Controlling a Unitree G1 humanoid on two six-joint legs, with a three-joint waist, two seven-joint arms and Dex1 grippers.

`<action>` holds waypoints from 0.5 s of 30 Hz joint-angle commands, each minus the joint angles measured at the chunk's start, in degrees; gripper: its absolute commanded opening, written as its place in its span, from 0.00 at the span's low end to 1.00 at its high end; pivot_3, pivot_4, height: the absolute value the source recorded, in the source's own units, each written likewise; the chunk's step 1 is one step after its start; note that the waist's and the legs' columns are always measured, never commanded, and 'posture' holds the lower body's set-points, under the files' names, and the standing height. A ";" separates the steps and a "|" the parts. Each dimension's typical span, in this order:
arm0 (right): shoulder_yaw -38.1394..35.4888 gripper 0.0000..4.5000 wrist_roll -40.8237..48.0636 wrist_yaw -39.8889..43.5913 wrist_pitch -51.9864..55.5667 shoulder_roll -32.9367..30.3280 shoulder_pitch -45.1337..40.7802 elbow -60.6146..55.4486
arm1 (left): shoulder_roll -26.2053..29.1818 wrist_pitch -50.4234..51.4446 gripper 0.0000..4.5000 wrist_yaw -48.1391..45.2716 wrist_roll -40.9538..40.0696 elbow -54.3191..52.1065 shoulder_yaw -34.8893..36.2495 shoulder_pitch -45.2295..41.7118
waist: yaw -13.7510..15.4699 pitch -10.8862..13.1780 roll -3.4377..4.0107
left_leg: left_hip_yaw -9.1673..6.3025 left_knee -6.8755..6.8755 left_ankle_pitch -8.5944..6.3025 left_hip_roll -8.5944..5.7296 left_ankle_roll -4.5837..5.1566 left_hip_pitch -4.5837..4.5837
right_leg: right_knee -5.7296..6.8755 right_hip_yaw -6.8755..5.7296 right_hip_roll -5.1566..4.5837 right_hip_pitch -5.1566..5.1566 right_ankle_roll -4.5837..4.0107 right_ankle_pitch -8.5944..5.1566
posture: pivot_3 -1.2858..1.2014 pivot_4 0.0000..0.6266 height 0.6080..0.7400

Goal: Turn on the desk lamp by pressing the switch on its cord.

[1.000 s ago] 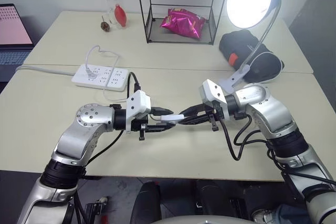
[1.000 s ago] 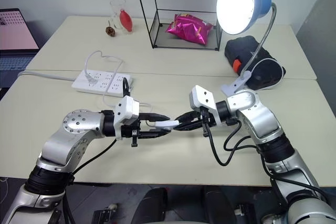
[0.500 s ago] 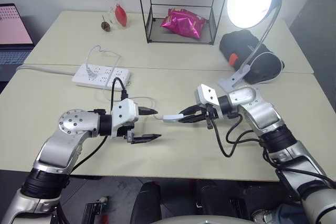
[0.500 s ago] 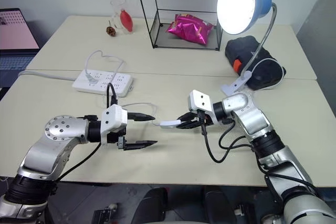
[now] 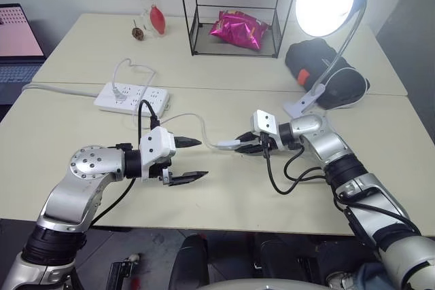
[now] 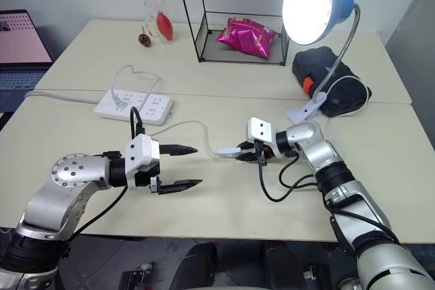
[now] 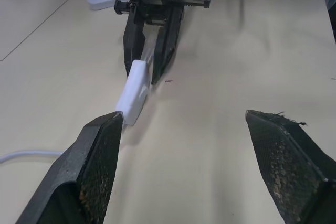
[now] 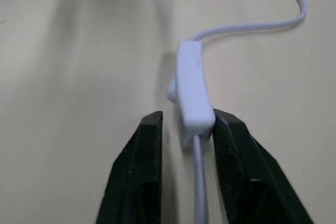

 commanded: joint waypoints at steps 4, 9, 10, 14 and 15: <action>-4.96 0.73 3.09 0.81 3.15 -4.76 3.51 -12.04 | 0.77 4.89 0.86 4.80 -0.43 -3.48 3.25 1.49 | 0.13 0.00 0.00 | -0.01 0.00 0.00 -0.01 0.00 -0.02 | -0.01 -0.01 -0.01 0.01 0.00 0.00 | 0.52 0.24 1.00; -9.01 0.97 7.38 2.72 10.79 -13.26 10.36 -31.60 | 1.61 5.95 0.86 7.25 -0.61 -4.80 7.38 5.53 | 0.06 0.01 0.02 | -0.01 -0.01 0.00 -0.01 0.00 -0.01 | -0.01 0.00 -0.02 0.00 0.01 -0.01 | 0.52 0.24 1.00; -10.27 0.97 8.75 2.57 13.39 -15.07 11.95 -36.03 | 1.89 5.69 0.86 7.31 -0.48 -4.98 8.15 6.41 | 0.06 0.01 0.02 | -0.01 -0.03 0.00 -0.01 0.00 -0.03 | -0.02 0.00 -0.02 -0.01 0.00 -0.01 | 0.52 0.24 1.00; -15.42 0.97 12.88 0.12 21.79 -20.38 16.54 -47.19 | 2.38 5.96 0.86 6.99 -1.88 -6.06 11.12 8.64 | 0.10 0.02 0.04 | -0.02 -0.05 0.00 0.01 0.00 0.01 | -0.02 -0.01 -0.03 0.01 -0.03 -0.04 | 0.52 0.24 1.00; -16.37 0.97 13.36 -0.33 23.15 -21.56 17.51 -48.75 | 2.63 6.00 0.86 6.75 -2.05 -6.17 11.54 9.01 | 0.10 0.02 0.03 | -0.02 -0.06 0.00 0.00 0.00 -0.01 | -0.03 -0.02 -0.03 -0.01 -0.03 -0.03 | 0.52 0.24 1.00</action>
